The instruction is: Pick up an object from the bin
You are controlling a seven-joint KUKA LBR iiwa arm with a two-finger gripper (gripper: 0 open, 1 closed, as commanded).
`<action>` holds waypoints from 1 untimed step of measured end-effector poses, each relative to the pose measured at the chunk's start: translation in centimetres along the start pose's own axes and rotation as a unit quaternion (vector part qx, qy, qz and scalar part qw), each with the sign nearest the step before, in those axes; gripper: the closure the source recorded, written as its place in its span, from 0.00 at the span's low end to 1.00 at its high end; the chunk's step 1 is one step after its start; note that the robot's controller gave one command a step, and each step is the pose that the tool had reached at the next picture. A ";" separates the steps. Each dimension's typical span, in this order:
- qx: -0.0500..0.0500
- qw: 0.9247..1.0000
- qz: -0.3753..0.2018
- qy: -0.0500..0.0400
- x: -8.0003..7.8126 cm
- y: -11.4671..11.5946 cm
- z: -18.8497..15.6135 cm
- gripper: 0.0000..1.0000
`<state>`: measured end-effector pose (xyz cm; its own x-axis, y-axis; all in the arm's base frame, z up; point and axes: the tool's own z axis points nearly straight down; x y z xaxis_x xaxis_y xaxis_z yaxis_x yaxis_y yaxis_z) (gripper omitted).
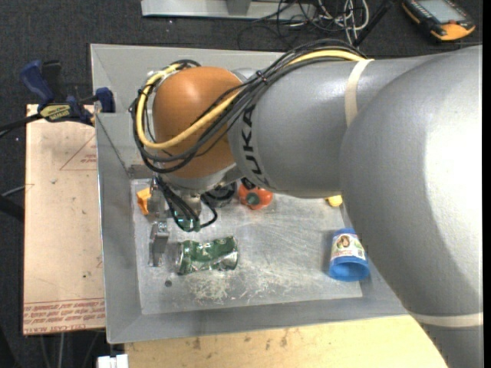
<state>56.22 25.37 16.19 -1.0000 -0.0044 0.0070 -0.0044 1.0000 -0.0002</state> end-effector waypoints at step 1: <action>-0.001 1.000 0.002 -0.004 -0.2 -0.1 -0.5 0.00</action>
Offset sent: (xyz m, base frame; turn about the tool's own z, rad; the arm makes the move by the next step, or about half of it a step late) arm 0.0712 -0.0221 -0.0919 0.0520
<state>56.45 25.24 16.69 -1.0000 -0.0004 -0.0003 -0.0004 1.0000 0.0015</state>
